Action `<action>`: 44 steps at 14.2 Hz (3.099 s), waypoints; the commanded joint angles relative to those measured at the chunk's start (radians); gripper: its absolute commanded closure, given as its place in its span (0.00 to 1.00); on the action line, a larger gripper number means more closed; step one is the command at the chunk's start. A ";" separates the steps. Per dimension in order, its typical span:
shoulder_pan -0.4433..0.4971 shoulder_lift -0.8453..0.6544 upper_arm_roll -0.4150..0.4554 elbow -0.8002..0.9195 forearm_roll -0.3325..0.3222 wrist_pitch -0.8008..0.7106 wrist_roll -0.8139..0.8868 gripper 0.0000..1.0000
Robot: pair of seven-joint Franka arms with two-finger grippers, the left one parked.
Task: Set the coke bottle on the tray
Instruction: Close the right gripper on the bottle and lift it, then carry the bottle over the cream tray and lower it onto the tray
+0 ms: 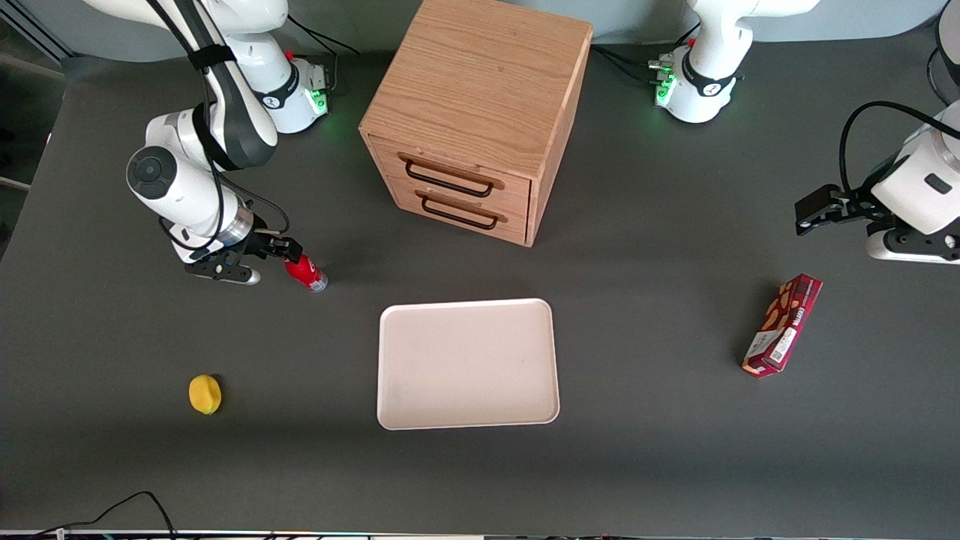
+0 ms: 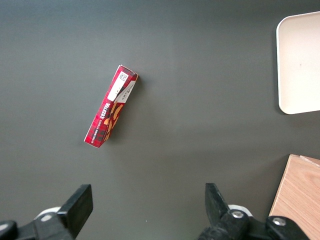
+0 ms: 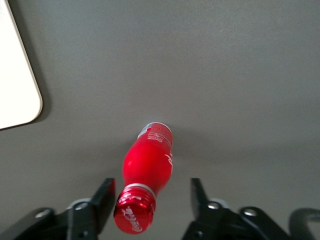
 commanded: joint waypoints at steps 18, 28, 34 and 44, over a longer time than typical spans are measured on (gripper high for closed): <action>0.074 0.372 0.008 1.240 -0.012 -0.991 0.172 1.00; 0.180 0.843 0.201 1.448 -0.291 -0.542 0.750 1.00; 0.196 0.917 0.201 1.442 -0.369 -0.451 0.796 1.00; 0.186 0.917 0.204 1.444 -0.377 -0.446 0.788 0.00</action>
